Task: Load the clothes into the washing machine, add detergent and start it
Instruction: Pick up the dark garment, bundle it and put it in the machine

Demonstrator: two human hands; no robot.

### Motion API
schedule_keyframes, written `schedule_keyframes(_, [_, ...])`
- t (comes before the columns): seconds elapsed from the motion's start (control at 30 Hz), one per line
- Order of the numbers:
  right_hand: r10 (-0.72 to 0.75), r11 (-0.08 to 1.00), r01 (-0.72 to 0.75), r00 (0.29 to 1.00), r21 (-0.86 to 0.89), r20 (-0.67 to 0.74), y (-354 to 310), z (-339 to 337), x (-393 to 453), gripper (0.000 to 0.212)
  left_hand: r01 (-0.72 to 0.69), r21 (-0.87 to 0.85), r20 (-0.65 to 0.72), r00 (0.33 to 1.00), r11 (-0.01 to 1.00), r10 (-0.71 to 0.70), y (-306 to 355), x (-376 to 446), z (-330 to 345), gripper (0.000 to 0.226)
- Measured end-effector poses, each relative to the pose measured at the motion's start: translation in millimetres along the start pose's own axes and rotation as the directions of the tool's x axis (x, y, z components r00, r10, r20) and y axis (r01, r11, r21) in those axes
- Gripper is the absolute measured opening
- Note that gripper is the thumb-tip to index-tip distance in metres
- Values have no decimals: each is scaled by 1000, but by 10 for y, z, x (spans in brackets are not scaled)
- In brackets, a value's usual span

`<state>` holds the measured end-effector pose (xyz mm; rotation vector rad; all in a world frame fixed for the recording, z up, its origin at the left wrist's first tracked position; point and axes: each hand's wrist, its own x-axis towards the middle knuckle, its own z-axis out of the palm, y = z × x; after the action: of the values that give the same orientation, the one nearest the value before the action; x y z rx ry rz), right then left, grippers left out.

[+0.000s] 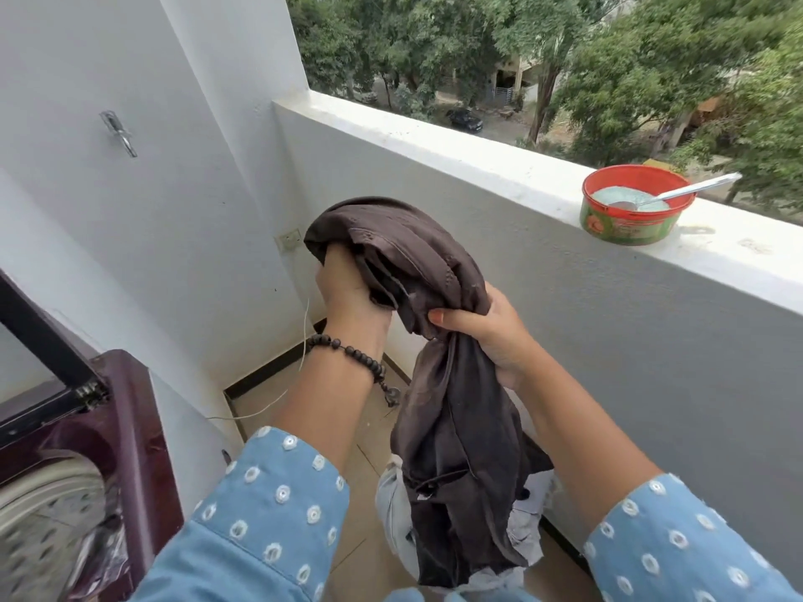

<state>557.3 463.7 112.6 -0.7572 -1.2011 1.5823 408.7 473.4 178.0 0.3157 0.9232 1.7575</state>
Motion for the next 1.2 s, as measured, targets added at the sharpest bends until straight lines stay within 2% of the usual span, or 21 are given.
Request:
schedule_keyframes(0.03, [-9,1000,9,1000,-19,-17,-53,-78,21,42,-24,43,14,1000,999,23,18,13,-79,13])
schedule_keyframes(0.1, [-15,997,13,1000,-76,-24,-182,-250,82,37,-87,286,75,995,954,69,32,30,-285,11])
schedule_keyframes(0.13, [-10,992,8,1000,-122,-15,-257,-328,110,36,-116,389,138,988,914,67,26,52,-394,21])
schedule_keyframes(0.23, [23,958,-11,999,-286,36,-480,-494,195,34,-111,575,363,923,810,-130,107,110,-667,82])
schedule_keyframes(0.3, [54,925,-19,995,-379,81,-609,-538,251,37,-67,712,405,853,699,-330,290,100,-736,126])
schedule_keyframes(0.33, [77,902,-25,992,-432,104,-663,-544,277,39,-76,776,396,832,626,-390,389,83,-747,141])
schedule_keyframes(0.4, [134,840,-35,980,-541,145,-756,-519,312,41,-184,863,408,804,471,-433,556,15,-678,152])
schedule_keyframes(0.5, [191,785,-25,960,-619,203,-831,-403,346,41,-346,903,430,748,256,-506,609,-42,-471,147])
schedule_keyframes(0.57, [190,801,-15,954,-598,232,-843,-327,364,41,-370,902,430,728,222,-534,535,-36,-374,143])
schedule_keyframes(0.77, [157,888,-21,952,-459,261,-876,-236,363,34,-377,848,523,712,372,-469,286,21,-293,135])
schedule_keyframes(0.83, [142,904,-6,948,-429,285,-877,-186,351,37,-380,815,560,711,439,-424,173,-3,-204,116])
schedule_keyframes(0.93, [126,906,-3,957,-423,263,-826,-211,334,45,-305,771,532,791,559,-303,35,-9,-149,87])
schedule_keyframes(1.03, [172,897,-64,962,-438,212,-729,-349,271,66,-326,772,483,859,545,-171,-14,34,-161,67])
schedule_keyframes(1.13, [182,901,-62,953,-430,244,-542,-470,165,95,-388,767,486,871,511,-68,21,78,-109,52])
schedule_keyframes(1.2, [204,897,-68,940,-436,272,-381,-497,101,113,-404,766,474,880,500,-14,69,112,-42,52])
